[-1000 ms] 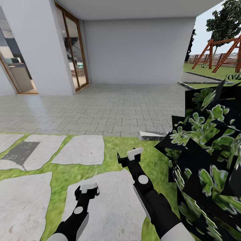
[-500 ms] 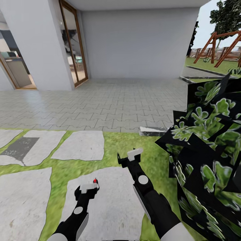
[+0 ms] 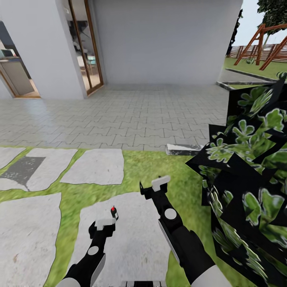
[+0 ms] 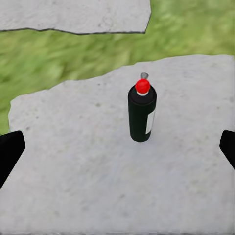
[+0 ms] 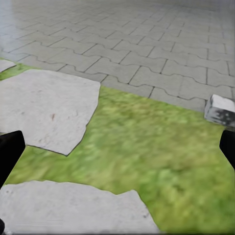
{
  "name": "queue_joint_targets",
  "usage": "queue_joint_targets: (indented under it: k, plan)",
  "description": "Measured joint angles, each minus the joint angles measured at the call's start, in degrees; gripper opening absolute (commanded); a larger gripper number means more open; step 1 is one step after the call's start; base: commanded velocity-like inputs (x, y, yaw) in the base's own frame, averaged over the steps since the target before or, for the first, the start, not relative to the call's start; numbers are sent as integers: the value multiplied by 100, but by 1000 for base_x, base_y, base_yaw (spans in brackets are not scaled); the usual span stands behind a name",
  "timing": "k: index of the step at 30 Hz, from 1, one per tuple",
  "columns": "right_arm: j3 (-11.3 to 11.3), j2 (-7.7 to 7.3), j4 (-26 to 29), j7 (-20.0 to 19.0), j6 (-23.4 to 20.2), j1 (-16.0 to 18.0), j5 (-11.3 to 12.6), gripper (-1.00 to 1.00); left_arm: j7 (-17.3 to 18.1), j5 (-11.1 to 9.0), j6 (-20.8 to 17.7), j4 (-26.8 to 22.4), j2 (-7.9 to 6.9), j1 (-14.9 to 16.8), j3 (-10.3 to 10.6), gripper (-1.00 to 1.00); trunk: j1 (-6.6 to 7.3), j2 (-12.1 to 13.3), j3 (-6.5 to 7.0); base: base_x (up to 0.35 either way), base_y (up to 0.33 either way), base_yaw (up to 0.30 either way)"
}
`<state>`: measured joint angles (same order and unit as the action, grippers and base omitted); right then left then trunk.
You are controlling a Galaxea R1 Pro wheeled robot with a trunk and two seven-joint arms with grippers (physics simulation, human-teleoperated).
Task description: Pick up the pesticide atomizer in the garden and spray insectifuge to fully cover both potted plants in the garden.
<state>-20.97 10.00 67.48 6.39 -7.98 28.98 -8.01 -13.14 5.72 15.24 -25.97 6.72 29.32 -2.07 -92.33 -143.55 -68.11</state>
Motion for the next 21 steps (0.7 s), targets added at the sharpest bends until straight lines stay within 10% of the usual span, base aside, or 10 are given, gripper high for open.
queue_joint_targets:
  k: [21]
  plan:
    - [0, 0, 179, -1, -20, -1, 7, 100, 1, 4, 1, 1, -8, -3, 11, 100, -46, -25, -400, 0, 0, -19]
